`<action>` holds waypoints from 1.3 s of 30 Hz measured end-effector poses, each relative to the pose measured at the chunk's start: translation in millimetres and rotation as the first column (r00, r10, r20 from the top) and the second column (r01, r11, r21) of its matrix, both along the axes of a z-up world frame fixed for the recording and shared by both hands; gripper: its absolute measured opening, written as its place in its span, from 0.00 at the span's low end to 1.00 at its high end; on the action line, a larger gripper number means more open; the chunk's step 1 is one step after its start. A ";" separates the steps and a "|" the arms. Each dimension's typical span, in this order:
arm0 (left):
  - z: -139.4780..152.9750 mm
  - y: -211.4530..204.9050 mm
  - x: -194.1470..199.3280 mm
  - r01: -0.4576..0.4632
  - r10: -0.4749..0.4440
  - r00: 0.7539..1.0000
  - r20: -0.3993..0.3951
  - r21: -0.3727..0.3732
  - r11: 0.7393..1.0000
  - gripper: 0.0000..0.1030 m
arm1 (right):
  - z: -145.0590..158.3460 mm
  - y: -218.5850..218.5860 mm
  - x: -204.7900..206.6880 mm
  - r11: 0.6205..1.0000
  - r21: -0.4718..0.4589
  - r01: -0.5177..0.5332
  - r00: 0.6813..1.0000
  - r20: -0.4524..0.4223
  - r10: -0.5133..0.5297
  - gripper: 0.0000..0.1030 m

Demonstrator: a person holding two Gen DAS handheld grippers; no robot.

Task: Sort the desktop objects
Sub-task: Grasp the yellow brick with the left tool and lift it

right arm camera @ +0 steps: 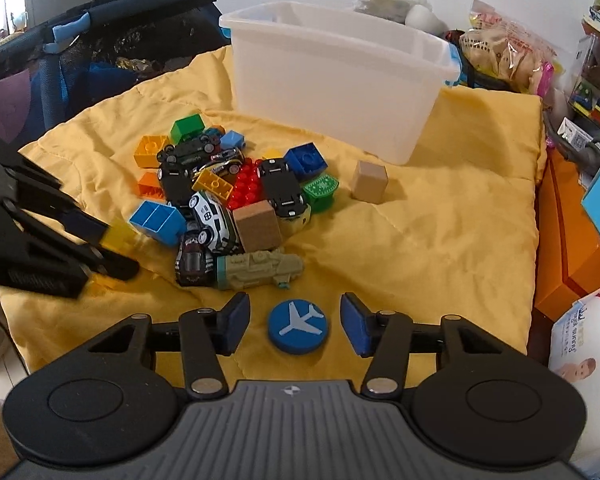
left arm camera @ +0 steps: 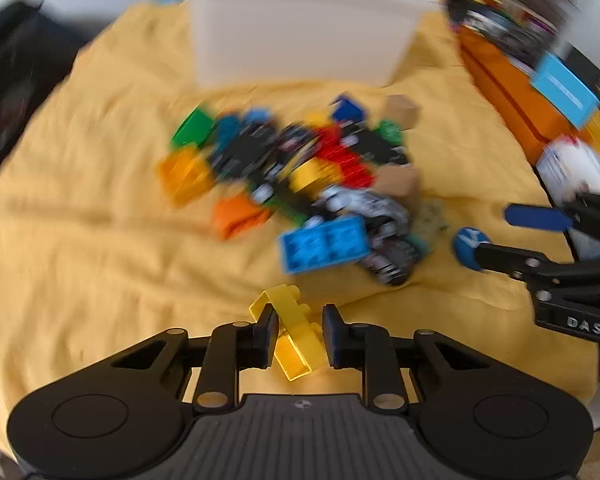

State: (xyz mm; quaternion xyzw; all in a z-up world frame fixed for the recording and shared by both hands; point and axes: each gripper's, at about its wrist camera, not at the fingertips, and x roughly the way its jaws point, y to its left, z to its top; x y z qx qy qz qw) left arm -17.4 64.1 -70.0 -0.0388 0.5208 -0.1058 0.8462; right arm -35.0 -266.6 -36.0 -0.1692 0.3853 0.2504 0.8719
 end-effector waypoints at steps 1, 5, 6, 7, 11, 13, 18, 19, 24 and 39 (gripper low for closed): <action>-0.3 8.7 -0.9 -0.019 0.019 1.000 -0.009 -0.030 0.999 0.27 | -0.1 0.6 0.6 1.000 0.004 0.000 1.000 -0.003 0.001 0.52; 5.2 24.2 -9.4 -0.018 0.018 1.000 -0.012 -0.045 0.999 0.27 | -0.1 5.0 1.9 1.000 0.022 -0.011 1.000 -0.010 0.011 0.52; 6.9 28.6 -11.5 -0.015 0.014 1.000 -0.010 -0.091 0.996 0.27 | 0.4 6.8 1.4 1.000 0.022 -0.018 1.000 -0.006 0.018 0.52; 9.2 34.0 -12.4 -0.017 0.016 1.000 -0.010 -0.150 0.988 0.26 | 0.6 9.0 1.2 0.999 0.021 -0.026 1.000 -0.002 0.026 0.52; 10.0 28.9 -5.6 0.053 -0.053 0.999 0.010 -0.387 0.921 0.26 | -0.9 15.9 1.7 0.999 0.030 -0.038 0.999 -0.004 0.038 0.52; 1.1 20.6 -2.1 0.099 -0.097 0.995 0.026 -0.452 0.887 0.29 | -1.8 19.0 3.1 0.999 0.037 -0.037 0.999 -0.012 0.037 0.52; 16.8 1.5 -15.3 0.135 -0.129 0.991 0.041 -0.172 0.976 0.30 | 1.0 24.9 2.8 0.999 0.036 -0.030 1.000 0.000 0.030 0.53; 21.3 2.2 -18.6 0.118 -0.116 0.993 0.028 -0.127 0.985 0.32 | 2.4 25.3 2.3 0.999 0.040 -0.028 1.000 0.003 0.028 0.53; 24.3 24.3 -22.4 -0.064 0.052 0.996 -0.077 -0.170 0.983 0.40 | 1.4 30.8 -0.2 0.999 0.041 -0.033 0.999 -0.001 0.033 0.53; 20.1 -11.0 -9.8 0.156 -0.169 0.985 0.045 0.216 0.964 0.17 | 1.3 32.3 -5.9 0.999 0.041 -0.022 1.000 0.001 0.022 0.53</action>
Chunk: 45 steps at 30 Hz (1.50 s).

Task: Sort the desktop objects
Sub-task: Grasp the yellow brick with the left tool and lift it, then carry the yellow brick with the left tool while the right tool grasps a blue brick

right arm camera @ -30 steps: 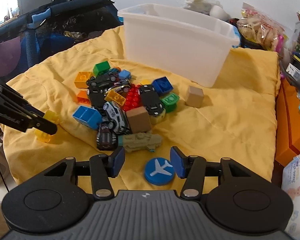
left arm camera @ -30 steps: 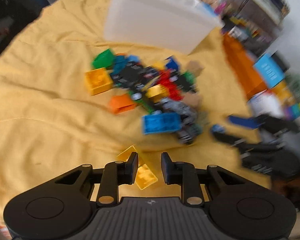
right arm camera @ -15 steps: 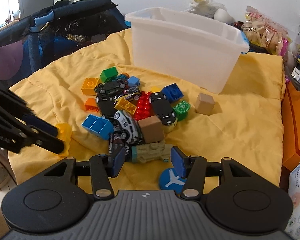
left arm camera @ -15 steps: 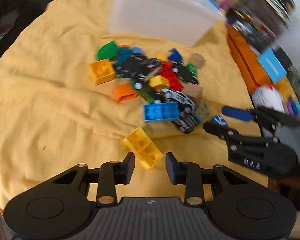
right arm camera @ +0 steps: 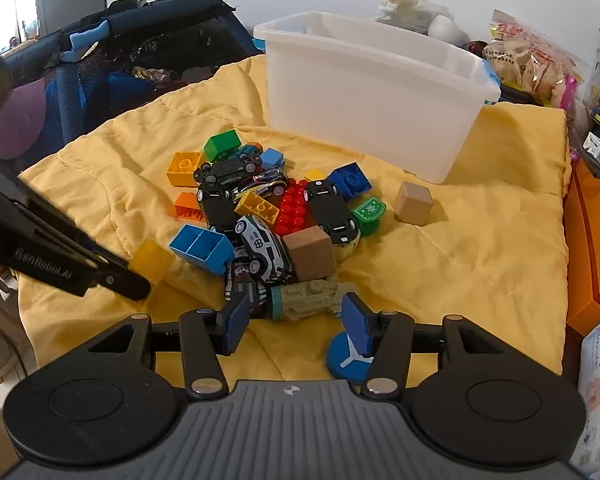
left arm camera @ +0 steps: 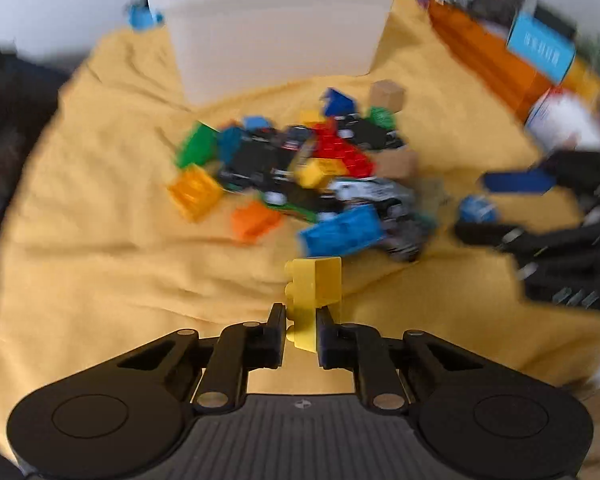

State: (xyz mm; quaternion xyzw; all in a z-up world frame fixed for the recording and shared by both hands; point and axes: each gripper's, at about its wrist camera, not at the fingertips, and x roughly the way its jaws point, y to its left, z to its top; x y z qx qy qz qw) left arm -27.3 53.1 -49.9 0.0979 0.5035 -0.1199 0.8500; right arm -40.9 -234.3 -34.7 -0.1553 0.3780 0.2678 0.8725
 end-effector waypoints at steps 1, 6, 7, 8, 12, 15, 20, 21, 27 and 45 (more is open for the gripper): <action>-0.5 -3.5 -1.6 0.020 -0.023 0.999 0.025 0.094 0.995 0.17 | 0.2 -0.9 -0.7 1.000 0.002 0.003 1.000 0.002 -0.003 0.53; -21.4 -26.6 -13.2 0.095 -0.128 0.990 0.067 0.363 0.927 0.21 | -1.8 -5.5 0.6 0.999 0.020 0.026 1.000 -0.013 -0.026 0.54; -22.4 -31.2 -17.7 0.126 -0.157 0.986 0.062 0.350 0.928 0.28 | -2.5 -5.5 0.7 0.999 0.022 0.027 1.000 -0.016 -0.027 0.54; -21.5 -33.8 -22.9 0.148 -0.177 0.982 0.059 0.334 0.931 0.29 | -3.1 -5.2 0.6 0.999 0.021 0.027 0.999 -0.018 -0.026 0.54; -16.6 -33.0 -31.7 0.175 -0.185 0.982 0.032 0.194 0.965 0.32 | -1.8 -3.8 -1.4 1.000 0.018 0.013 1.000 -0.013 -0.012 0.55; -14.2 -21.4 -29.9 0.136 -0.137 0.990 0.016 0.076 0.988 0.32 | -1.1 -1.8 -2.4 1.000 0.011 -0.005 1.000 0.000 0.005 0.55; -2.0 -14.6 -27.2 0.102 -0.098 0.994 0.053 -0.068 0.993 0.39 | 3.9 4.5 -3.1 0.994 0.014 -0.112 0.993 0.030 0.112 0.55; -1.2 -13.8 -25.2 0.084 -0.080 0.996 0.048 -0.090 0.992 0.39 | 4.6 6.5 -2.4 0.992 0.001 -0.129 0.991 0.045 0.129 0.55; -21.5 -0.5 -0.6 -0.086 0.079 0.996 -0.046 -0.192 0.978 0.34 | 6.3 16.7 5.5 0.959 0.000 -0.283 0.958 0.043 0.283 0.54; -15.9 -2.3 -11.1 0.103 -0.124 0.990 0.062 0.274 0.956 0.37 | -26.1 74.1 15.1 0.898 -0.104 -0.428 0.903 -0.024 0.428 0.30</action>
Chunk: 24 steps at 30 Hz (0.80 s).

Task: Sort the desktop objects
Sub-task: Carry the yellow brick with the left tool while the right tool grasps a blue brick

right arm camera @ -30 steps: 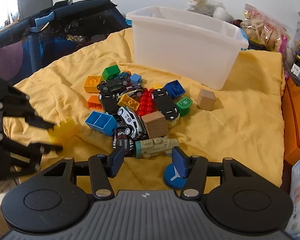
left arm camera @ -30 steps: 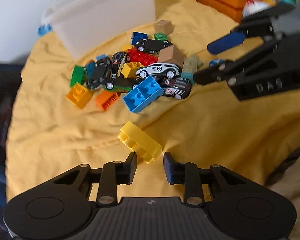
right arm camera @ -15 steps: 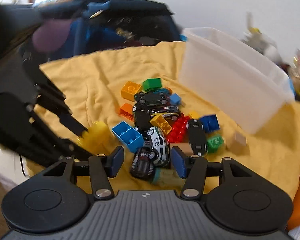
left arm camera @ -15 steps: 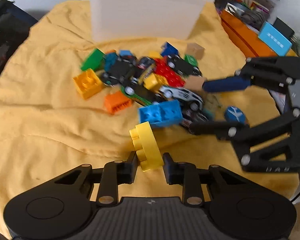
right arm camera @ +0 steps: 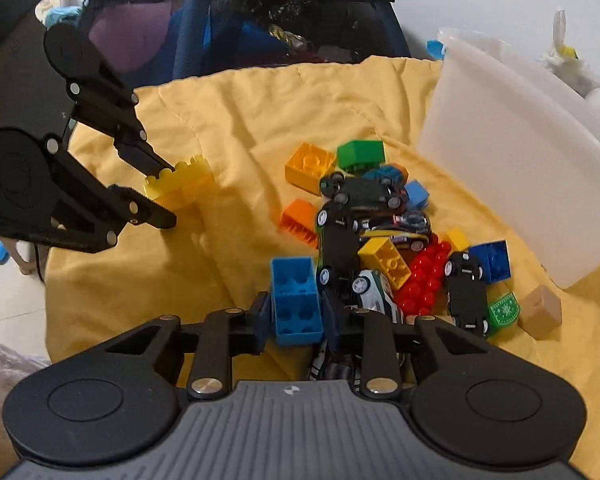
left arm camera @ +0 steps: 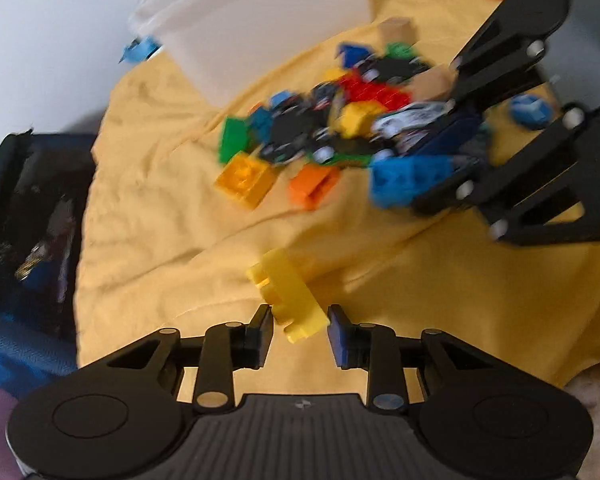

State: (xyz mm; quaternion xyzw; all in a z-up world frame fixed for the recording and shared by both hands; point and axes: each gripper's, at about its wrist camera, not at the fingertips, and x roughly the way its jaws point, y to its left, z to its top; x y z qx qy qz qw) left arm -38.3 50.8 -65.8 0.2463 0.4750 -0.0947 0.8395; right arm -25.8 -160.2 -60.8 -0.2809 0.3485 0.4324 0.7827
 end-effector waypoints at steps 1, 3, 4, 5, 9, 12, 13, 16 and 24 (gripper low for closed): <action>4.9 -1.2 -4.1 0.001 0.000 1.000 0.023 -0.032 0.999 0.44 | -0.3 0.1 -3.5 1.000 -0.007 -0.001 1.000 0.015 0.001 0.27; 12.5 -2.3 -12.6 -0.002 0.006 0.998 0.058 -0.076 0.997 0.50 | 1.5 -1.8 -6.7 1.000 -0.005 0.012 1.000 -0.001 -0.012 0.27; 15.7 -1.7 -15.3 -0.008 0.015 0.997 0.074 -0.096 0.995 0.53 | 4.7 -4.9 -7.0 0.999 0.012 0.030 0.999 -0.029 -0.030 0.27; 16.5 -2.2 -15.7 -0.007 0.016 0.996 0.083 -0.114 0.993 0.55 | 8.7 -10.4 -7.2 0.997 0.042 0.057 0.996 -0.074 -0.054 0.27; 14.3 -1.1 -12.5 -0.023 0.036 0.998 0.052 -0.229 0.973 0.62 | 14.0 -33.3 0.5 0.969 0.145 0.199 0.935 -0.324 -0.144 0.27; 9.3 3.8 -6.8 -0.071 0.084 0.996 0.026 -0.332 0.941 0.62 | -2.8 -50.2 13.2 0.925 0.195 0.325 0.809 -0.564 -0.165 0.27; 9.9 5.0 -5.7 -0.075 0.089 0.996 0.023 -0.362 0.929 0.62 | -10.5 -55.2 17.6 0.904 0.196 0.379 0.759 -0.625 -0.183 0.27; 14.7 7.2 -6.8 -0.089 0.098 0.995 -0.003 -0.456 0.886 0.62 | -21.9 -65.2 25.7 0.857 0.197 0.476 0.679 -0.702 -0.216 0.27; 33.3 35.0 -27.5 -0.186 0.212 0.977 -0.003 -0.494 0.850 0.64 | 8.0 -72.9 11.7 0.870 0.201 0.451 0.827 -0.461 -0.322 0.38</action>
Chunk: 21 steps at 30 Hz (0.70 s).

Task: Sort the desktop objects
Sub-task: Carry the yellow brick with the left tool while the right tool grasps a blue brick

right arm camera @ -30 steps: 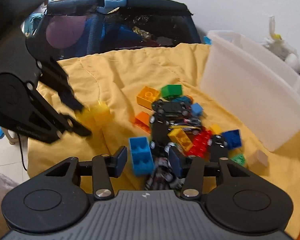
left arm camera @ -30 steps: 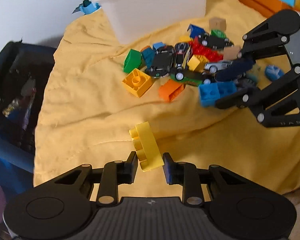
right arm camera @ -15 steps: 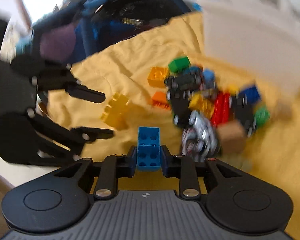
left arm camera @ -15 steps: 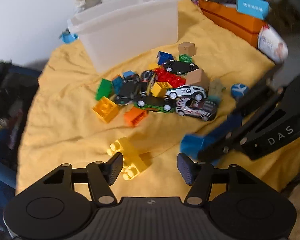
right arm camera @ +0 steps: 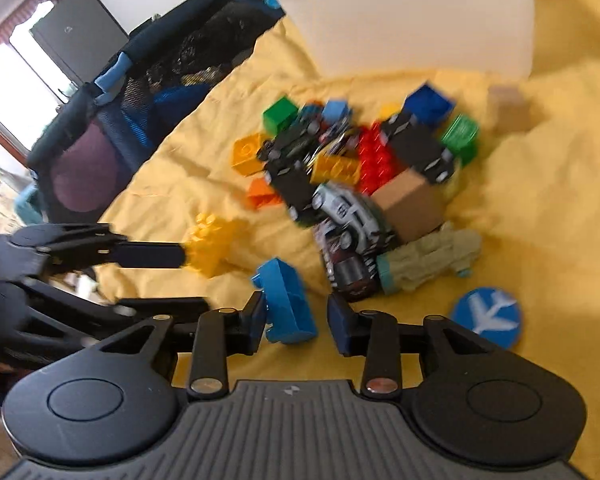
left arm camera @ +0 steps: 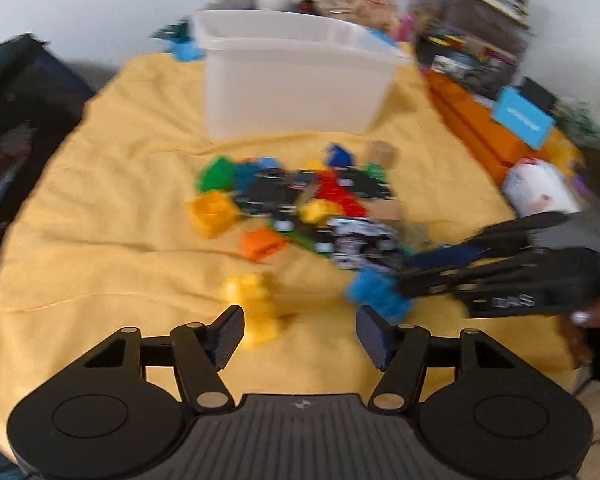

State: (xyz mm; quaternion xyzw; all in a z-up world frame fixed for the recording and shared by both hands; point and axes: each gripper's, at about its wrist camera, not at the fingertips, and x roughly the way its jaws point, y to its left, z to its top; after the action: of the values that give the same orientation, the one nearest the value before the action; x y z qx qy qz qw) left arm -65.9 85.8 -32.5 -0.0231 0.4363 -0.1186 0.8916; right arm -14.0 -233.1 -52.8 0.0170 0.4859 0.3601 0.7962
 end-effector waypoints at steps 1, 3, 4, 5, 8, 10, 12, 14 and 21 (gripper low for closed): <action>-1.8 4.1 1.4 -0.023 0.023 1.000 -0.007 0.010 1.000 0.64 | 1.7 -1.6 -2.2 1.000 -0.023 0.003 0.999 0.041 -0.003 0.38; -9.2 11.0 6.2 -0.065 0.066 0.997 -0.035 0.023 0.998 0.64 | 10.7 1.7 -13.3 0.995 -0.100 -0.002 0.985 0.170 0.019 0.38; -12.5 12.6 8.5 -0.076 0.077 0.996 -0.049 0.024 0.997 0.64 | 15.5 4.7 -20.4 0.988 -0.153 -0.008 0.968 0.247 0.046 0.38; -16.1 13.6 10.8 -0.081 0.082 0.995 -0.058 0.020 0.997 0.64 | 18.5 9.6 -25.4 0.982 -0.191 -0.015 0.950 0.303 0.074 0.37; -28.4 14.6 19.5 -0.090 0.088 0.991 -0.097 -0.014 0.996 0.63 | 28.8 18.2 -37.7 0.974 -0.197 -0.110 0.912 0.369 0.178 0.37; -33.7 17.5 25.0 -0.121 0.116 0.986 -0.122 -0.040 0.992 0.58 | 27.8 26.4 -41.3 0.965 -0.193 -0.177 0.909 0.345 0.236 0.37; -33.0 20.0 25.5 -0.131 0.124 0.985 -0.119 -0.057 0.990 0.58 | 19.6 37.8 -45.6 0.943 -0.222 -0.247 0.891 0.331 0.311 0.34; -28.2 18.6 24.7 -0.125 0.122 0.988 -0.092 -0.029 0.992 0.58 | 16.4 47.5 -55.3 0.918 -0.266 -0.294 0.852 0.363 0.378 0.33; -26.9 14.5 31.8 -0.083 0.083 0.994 -0.076 -0.001 0.997 0.58 | 13.9 59.0 -65.9 0.893 -0.293 -0.341 0.818 0.375 0.436 0.32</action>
State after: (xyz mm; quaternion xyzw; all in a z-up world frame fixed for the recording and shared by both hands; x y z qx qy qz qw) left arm -34.1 100.2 -59.4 -0.0478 0.4684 -0.0815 0.8785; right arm -79.9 -174.1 -38.9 -0.2483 0.3261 0.4563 0.7898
